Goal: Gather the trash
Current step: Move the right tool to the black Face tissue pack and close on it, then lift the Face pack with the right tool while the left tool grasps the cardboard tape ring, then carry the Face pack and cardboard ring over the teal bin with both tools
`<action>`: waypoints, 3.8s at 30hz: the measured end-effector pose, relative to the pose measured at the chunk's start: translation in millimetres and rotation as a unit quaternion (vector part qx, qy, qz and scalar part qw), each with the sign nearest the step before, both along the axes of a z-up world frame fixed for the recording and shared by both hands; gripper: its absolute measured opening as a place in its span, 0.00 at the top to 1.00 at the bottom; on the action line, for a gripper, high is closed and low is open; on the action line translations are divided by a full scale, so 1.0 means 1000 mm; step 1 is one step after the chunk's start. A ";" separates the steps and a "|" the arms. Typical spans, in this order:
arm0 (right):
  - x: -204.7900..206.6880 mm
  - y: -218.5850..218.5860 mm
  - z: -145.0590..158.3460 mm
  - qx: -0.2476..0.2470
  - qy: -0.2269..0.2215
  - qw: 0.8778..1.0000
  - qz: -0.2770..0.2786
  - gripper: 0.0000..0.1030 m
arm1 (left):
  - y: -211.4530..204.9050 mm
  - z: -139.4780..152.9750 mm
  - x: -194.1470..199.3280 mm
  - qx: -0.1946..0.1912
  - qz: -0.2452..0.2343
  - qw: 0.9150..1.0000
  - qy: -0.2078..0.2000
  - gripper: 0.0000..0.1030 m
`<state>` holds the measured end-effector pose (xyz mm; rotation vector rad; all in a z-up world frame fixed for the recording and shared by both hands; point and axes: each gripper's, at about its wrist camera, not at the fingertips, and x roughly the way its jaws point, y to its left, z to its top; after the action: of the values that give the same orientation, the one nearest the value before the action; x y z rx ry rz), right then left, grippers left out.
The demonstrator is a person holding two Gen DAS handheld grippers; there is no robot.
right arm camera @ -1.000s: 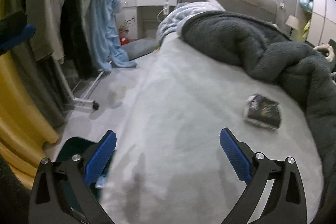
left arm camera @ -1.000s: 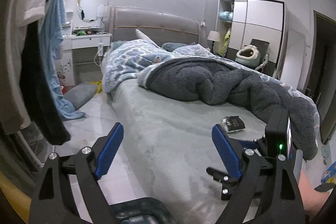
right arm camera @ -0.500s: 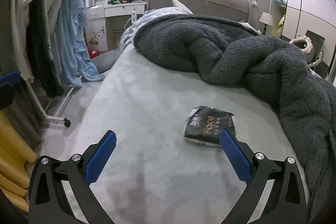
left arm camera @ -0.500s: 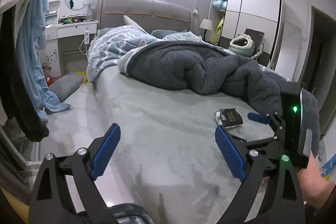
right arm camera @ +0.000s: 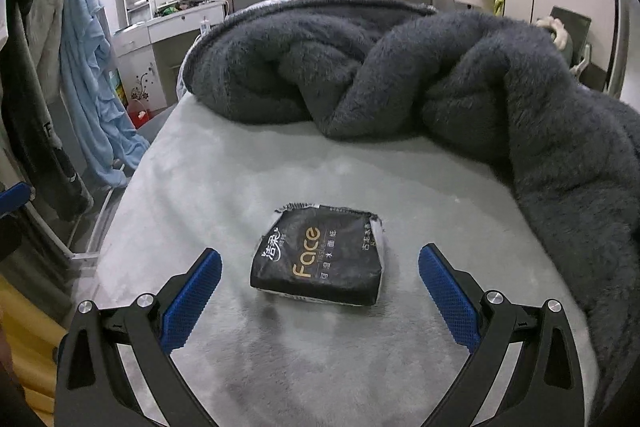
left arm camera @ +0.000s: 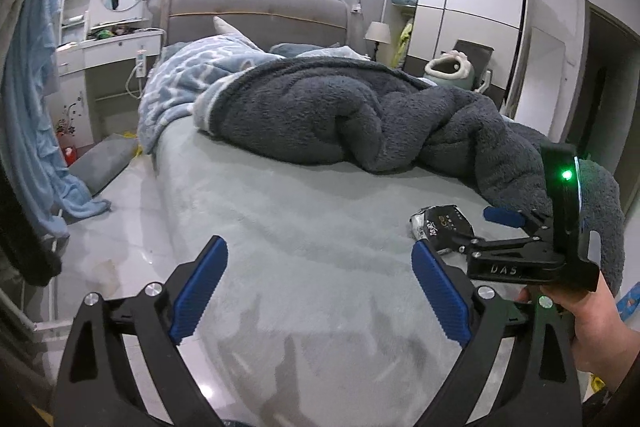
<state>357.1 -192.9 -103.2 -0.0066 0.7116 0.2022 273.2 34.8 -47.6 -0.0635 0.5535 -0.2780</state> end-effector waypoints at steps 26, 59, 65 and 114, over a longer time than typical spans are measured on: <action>-0.001 -0.076 0.006 0.078 0.022 0.997 0.017 0.31 | -0.076 -0.023 0.050 -0.003 -0.049 0.998 0.024 0.08; -0.067 -0.147 0.000 0.082 0.089 0.987 0.108 0.31 | -0.192 -0.076 0.109 0.093 -0.131 0.982 0.104 0.52; -0.084 -0.144 0.008 0.072 0.096 0.987 0.109 0.31 | -0.187 -0.065 0.084 0.083 -0.145 0.981 0.094 0.52; -0.189 0.029 0.066 0.090 0.062 0.985 0.133 0.31 | -0.009 -0.066 -0.113 0.070 0.036 0.984 0.159 0.52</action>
<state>168.4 -164.1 -37.5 0.0834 0.8131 0.5264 160.7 25.5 -113.6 0.0093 0.8854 -0.1570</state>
